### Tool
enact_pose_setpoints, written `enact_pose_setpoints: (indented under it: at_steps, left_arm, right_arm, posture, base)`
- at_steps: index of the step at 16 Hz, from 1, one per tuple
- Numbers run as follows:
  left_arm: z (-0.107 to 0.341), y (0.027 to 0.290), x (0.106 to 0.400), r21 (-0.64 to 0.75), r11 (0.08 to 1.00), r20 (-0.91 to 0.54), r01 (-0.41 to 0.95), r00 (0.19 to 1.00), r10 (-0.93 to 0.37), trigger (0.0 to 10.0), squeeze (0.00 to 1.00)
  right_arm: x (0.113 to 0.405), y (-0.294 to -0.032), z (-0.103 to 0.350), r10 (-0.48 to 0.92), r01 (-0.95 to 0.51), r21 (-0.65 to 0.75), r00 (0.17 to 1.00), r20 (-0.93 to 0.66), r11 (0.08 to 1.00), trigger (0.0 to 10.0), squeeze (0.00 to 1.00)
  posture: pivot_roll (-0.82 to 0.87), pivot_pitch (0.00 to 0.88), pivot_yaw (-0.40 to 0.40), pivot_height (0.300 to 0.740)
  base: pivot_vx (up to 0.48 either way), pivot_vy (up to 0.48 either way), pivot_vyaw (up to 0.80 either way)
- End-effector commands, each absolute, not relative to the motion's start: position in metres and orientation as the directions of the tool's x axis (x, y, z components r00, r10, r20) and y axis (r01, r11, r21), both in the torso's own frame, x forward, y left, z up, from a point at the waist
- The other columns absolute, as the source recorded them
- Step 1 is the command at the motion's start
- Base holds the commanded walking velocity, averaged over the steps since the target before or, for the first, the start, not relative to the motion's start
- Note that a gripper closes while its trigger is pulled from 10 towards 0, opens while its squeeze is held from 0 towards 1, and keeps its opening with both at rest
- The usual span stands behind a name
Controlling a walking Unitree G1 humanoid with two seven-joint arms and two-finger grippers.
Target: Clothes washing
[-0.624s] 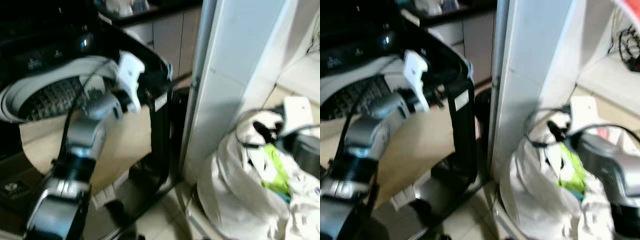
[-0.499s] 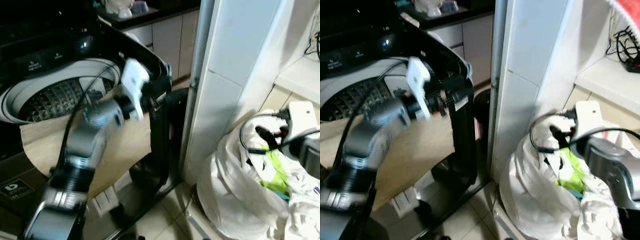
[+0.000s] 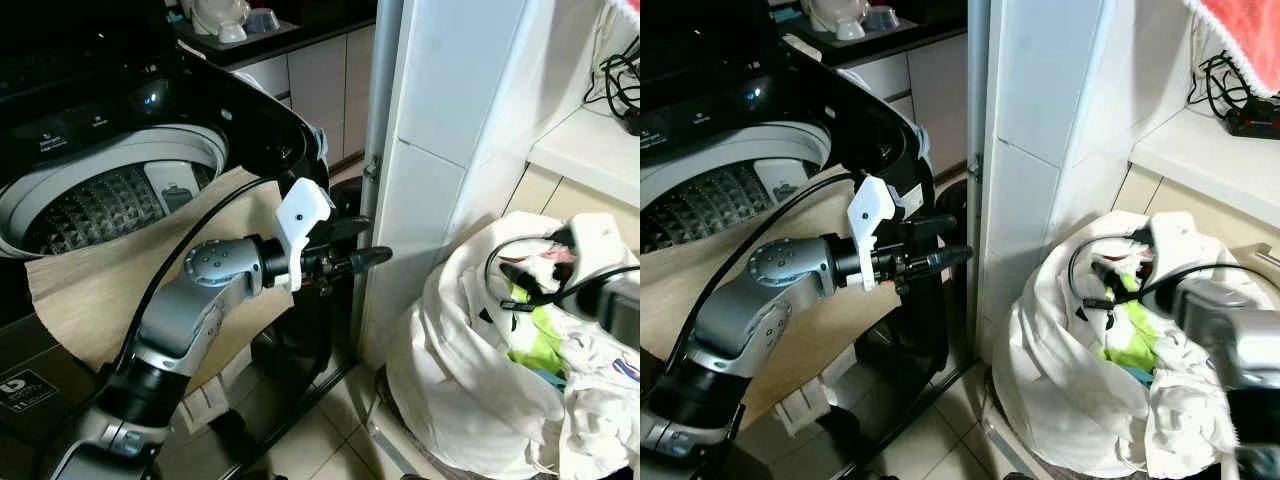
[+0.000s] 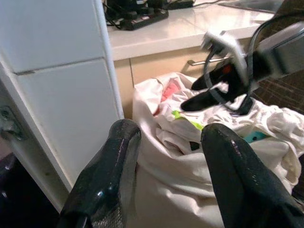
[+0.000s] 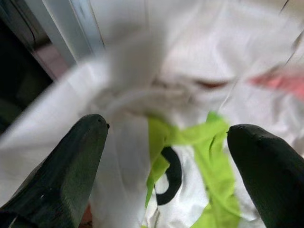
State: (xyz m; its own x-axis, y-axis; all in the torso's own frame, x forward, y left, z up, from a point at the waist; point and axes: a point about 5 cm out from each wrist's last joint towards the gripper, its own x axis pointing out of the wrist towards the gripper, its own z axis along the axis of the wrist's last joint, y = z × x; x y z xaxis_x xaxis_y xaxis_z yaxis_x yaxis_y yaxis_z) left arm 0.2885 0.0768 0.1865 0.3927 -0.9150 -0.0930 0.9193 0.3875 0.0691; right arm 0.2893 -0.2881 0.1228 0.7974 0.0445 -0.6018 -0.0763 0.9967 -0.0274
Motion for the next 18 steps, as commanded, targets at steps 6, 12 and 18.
enact_pose_setpoints:
  at_steps: [6,12,18]
  left_arm:
    - [0.181,0.072,0.271,0.028,0.307,-0.146,0.951,0.308,-0.940,10.0,0.00]
    - [0.180,0.070,0.266,0.010,0.277,-0.162,0.961,0.275,-0.948,10.0,0.00]
    - [0.181,0.070,0.267,0.015,0.281,-0.167,0.959,0.280,-0.945,10.0,0.00]
  right_arm:
    - [0.303,-0.286,0.079,0.053,-0.097,-0.033,0.761,-0.647,0.995,10.0,0.00]
    - [0.299,-0.284,0.052,0.059,-0.058,0.024,0.735,-0.675,0.998,0.0,0.00]
    - [0.300,-0.289,0.051,0.105,0.034,0.209,0.779,-0.618,0.977,0.0,0.00]
  posture:
    - [-0.12,0.000,0.082,0.740]
    - [-0.11,0.000,0.079,0.740]
    - [-0.11,0.000,0.083,0.740]
  base:
    - [0.000,0.000,0.00]
    - [0.000,0.000,0.00]
    - [0.000,0.000,0.00]
